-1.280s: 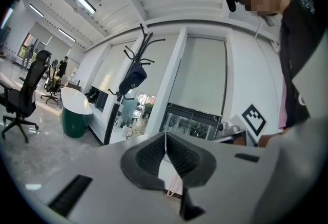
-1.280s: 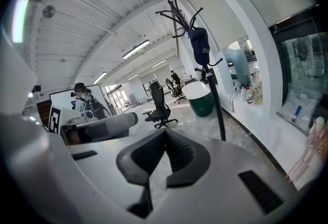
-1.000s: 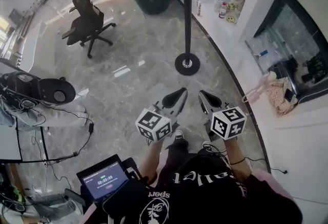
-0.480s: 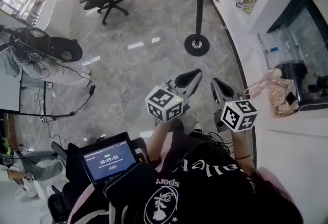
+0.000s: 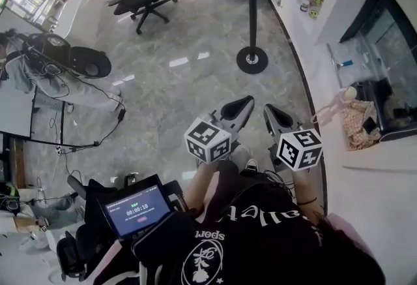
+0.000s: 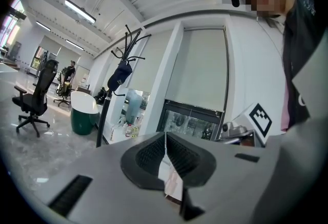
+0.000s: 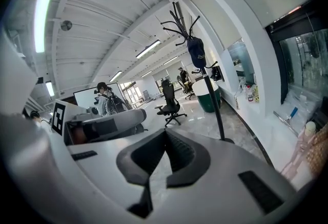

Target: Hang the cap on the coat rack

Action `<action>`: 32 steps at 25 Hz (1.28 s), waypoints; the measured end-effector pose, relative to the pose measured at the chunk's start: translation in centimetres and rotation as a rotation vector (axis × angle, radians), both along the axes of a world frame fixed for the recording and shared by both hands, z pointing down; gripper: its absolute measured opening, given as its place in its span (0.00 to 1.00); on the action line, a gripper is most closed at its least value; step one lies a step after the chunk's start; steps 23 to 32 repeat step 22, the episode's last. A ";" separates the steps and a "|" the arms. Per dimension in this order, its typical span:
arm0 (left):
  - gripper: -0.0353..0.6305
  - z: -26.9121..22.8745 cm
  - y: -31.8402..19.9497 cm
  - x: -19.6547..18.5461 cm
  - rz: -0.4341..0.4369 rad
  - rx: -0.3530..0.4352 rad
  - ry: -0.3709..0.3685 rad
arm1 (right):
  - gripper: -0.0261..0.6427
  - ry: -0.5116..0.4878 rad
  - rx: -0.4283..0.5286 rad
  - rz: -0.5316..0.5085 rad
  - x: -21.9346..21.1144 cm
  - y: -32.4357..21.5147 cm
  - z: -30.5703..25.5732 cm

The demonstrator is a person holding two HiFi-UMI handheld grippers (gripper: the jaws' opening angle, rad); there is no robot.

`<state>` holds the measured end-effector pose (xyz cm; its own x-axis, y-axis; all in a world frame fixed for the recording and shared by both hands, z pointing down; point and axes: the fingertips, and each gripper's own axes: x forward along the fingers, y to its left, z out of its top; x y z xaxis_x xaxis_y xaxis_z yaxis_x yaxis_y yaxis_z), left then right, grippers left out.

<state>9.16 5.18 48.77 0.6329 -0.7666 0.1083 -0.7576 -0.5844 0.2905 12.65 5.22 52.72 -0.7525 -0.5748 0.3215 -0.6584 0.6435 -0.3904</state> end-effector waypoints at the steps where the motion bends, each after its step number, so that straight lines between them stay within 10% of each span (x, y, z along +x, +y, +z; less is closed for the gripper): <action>1: 0.06 -0.2 0.0 0.1 0.001 0.005 0.002 | 0.06 -0.002 0.004 0.001 0.1 0.2 -0.1; 32: 0.06 -3.0 1.1 -7.5 0.029 0.068 0.056 | 0.06 0.031 0.048 0.036 -7.2 1.8 -2.0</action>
